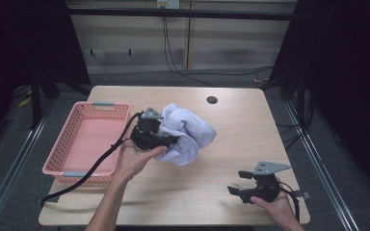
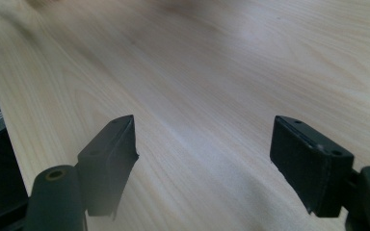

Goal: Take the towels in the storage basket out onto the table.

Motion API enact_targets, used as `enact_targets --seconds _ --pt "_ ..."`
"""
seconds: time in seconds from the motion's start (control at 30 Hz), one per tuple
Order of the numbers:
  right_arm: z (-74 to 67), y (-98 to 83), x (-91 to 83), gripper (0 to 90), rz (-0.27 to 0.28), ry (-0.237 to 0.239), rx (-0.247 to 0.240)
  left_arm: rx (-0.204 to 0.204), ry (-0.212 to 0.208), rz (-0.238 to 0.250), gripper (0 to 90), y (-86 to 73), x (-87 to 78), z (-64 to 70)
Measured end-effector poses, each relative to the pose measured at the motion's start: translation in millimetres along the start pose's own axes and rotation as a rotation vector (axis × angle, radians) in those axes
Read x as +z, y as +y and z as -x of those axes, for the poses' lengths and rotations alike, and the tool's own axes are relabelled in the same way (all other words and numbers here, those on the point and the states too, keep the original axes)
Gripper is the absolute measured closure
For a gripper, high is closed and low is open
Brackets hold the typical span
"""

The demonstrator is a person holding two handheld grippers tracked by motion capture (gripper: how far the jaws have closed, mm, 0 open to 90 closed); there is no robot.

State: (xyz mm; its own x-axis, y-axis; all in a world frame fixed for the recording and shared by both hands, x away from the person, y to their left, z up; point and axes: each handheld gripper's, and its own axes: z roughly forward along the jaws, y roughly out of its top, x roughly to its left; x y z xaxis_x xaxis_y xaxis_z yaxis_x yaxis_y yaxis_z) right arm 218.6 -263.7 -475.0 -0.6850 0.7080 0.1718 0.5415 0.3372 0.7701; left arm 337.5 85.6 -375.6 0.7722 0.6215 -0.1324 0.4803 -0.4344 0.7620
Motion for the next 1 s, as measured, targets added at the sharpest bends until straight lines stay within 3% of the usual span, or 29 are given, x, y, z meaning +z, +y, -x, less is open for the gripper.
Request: enact_targets --seconds 0.3,0.53,0.73,0.83,0.93,1.0 --pt "0.7 0.1 0.0 24.2 0.001 -0.007 0.0 0.004 -0.02 -0.075 50.5 -24.0 49.1 9.9" --pt "3.1 2.2 2.8 24.4 0.011 -0.009 0.009 0.012 -0.029 -0.097 49.1 -38.1 70.0 13.0" --pt "1.7 4.8 6.1 24.9 0.014 -0.016 -0.001 0.032 -0.042 -0.095 44.5 -45.9 79.8 15.3" --pt "-0.8 8.7 8.3 25.5 0.021 -0.019 0.001 0.033 -0.076 -0.098 35.3 -46.5 81.2 14.3" --pt "-5.8 17.4 12.5 26.0 0.024 -0.019 -0.028 0.06 -0.085 -0.108 27.8 -46.9 78.9 16.7" --pt "-9.0 23.9 12.5 27.3 0.039 -0.014 -0.037 0.047 -0.102 -0.098 24.0 -47.2 74.8 17.4"
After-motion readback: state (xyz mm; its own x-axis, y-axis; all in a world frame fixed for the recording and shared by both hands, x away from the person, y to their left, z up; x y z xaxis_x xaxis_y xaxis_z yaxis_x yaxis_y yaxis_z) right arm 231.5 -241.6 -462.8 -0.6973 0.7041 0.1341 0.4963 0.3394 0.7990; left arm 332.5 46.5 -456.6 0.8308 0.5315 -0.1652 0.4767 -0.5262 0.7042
